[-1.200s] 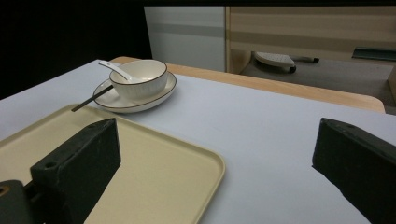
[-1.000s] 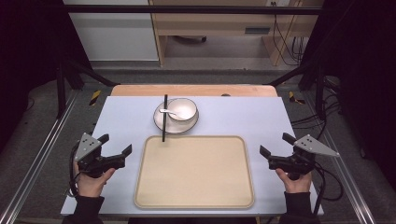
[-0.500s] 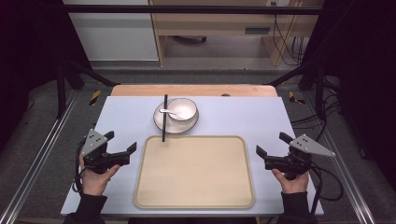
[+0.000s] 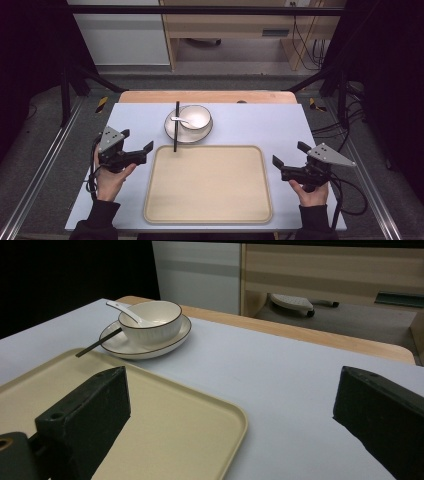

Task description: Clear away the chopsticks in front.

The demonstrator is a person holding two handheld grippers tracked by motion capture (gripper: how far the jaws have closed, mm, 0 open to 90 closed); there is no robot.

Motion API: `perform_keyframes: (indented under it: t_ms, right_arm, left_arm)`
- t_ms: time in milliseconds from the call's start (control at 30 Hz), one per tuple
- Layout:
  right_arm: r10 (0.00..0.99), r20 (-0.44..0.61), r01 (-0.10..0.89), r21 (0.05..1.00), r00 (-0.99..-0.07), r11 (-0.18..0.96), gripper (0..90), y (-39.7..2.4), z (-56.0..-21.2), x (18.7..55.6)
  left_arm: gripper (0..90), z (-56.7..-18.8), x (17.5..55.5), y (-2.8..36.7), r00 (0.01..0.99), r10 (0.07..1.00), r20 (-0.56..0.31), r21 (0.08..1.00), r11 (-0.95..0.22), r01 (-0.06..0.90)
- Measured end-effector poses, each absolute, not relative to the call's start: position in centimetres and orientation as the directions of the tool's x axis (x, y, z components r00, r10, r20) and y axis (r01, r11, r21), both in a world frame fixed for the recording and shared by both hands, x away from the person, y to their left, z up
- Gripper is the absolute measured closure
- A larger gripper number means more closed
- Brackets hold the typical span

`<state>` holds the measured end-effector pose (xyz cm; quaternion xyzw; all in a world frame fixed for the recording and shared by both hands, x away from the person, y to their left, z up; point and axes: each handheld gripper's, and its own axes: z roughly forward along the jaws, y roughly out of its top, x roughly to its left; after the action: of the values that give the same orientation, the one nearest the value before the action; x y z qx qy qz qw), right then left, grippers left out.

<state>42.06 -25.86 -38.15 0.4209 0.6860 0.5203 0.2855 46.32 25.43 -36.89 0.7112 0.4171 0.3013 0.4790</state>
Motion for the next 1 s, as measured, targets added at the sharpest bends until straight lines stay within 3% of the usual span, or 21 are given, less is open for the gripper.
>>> perform_keyframes:
  t_ms: [200,1000]
  right_arm:
    - [0.876,0.048,0.283,0.953,-0.480,0.103,1.8,-25.7,-38.2,42.1]
    - [0.879,0.054,0.289,0.952,-0.474,0.098,1.9,-25.8,-38.1,42.2]
  left_arm:
    - [10.7,-37.0,48.0,24.8,0.459,0.888,0.024,0.929,-0.189,0.317]
    - [15.1,-40.2,54.8,20.1,0.499,0.857,0.126,0.836,-0.363,0.412]
